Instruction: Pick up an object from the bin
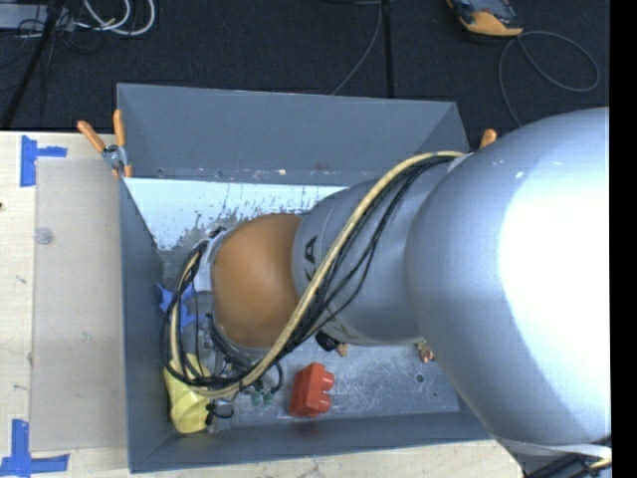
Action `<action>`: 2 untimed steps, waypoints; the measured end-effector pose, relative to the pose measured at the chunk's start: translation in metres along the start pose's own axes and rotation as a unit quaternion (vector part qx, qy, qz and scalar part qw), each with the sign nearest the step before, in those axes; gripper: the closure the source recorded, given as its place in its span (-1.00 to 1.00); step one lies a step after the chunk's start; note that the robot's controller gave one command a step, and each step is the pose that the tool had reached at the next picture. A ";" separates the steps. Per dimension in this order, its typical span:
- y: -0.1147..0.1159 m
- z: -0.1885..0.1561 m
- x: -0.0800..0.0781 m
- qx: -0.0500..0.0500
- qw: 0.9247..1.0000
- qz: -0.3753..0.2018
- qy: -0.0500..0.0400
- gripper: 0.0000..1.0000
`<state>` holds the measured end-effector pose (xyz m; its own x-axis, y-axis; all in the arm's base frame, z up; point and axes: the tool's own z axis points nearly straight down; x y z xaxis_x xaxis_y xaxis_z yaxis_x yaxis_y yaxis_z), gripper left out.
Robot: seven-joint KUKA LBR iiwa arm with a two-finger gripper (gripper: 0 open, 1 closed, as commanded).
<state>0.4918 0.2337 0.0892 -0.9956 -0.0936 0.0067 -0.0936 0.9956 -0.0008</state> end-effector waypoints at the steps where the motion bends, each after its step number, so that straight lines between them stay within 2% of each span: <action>1: 0.012 0.002 -0.002 0.000 0.999 -0.039 0.000 -1.00; 2: 0.014 -0.008 0.009 0.000 0.979 -0.204 -0.001 -1.00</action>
Offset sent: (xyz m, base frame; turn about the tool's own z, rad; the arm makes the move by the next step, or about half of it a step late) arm -0.0170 0.0127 0.0108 -0.4702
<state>0.4814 0.2465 0.0973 -0.8751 -0.4840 0.0040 -0.4840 0.8751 0.0016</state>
